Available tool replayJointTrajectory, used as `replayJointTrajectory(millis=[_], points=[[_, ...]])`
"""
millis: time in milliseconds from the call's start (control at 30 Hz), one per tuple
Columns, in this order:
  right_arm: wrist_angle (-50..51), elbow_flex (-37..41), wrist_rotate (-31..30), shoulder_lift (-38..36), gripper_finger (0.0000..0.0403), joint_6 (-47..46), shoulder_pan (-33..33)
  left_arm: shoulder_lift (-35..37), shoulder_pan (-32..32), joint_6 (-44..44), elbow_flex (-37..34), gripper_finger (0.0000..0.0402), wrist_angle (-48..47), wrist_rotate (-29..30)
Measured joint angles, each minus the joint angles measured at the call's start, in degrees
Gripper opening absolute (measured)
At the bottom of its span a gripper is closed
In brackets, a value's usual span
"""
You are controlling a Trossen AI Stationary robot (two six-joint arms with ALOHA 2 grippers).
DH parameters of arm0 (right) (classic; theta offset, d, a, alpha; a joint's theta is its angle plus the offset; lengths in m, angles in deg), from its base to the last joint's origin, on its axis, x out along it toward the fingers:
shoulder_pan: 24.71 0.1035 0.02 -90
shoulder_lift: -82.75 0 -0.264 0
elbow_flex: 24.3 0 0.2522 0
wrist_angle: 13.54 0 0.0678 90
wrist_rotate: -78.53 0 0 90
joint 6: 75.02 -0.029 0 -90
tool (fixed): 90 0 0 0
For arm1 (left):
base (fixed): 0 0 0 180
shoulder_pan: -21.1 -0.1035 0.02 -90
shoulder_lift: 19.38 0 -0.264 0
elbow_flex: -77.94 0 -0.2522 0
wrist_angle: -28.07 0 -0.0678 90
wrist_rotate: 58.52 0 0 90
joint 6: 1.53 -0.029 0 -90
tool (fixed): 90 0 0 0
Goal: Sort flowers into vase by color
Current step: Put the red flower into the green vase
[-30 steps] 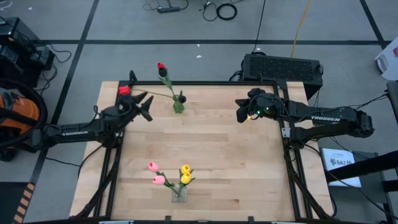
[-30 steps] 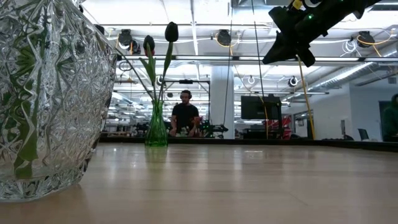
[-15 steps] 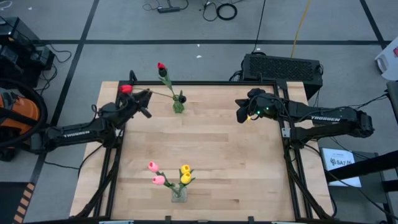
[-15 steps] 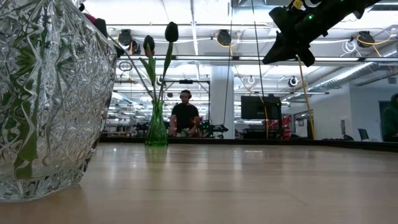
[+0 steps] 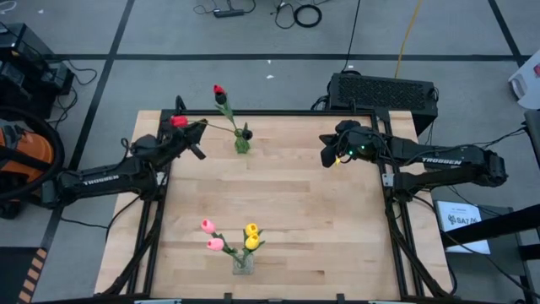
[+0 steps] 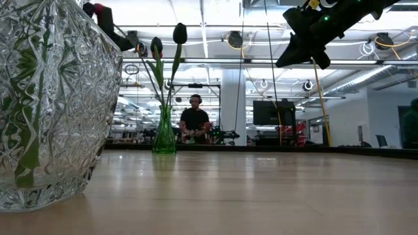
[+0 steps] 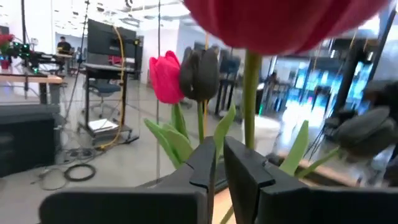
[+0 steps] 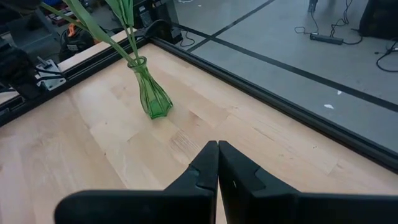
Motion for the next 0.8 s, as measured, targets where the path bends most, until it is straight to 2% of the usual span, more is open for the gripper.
replayJointTrajectory(millis=[167,267,800], points=[[0.0,0.0,0.0,0.0,0.0004,0.0,0.0,-2.0,0.0,-3.5,5.5,0.0035,-13.4,0.1],[0.0,0.0,0.0,0.0,0.0004,-0.2,0.0,-3.5,0.0,-3.5,7.4,0.0035,-17.3,0.4],[0.2,0.0,0.0,0.0,0.0004,0.0,0.0,-6.2,0.0,-5.1,12.0,0.0035,-17.2,1.2]])
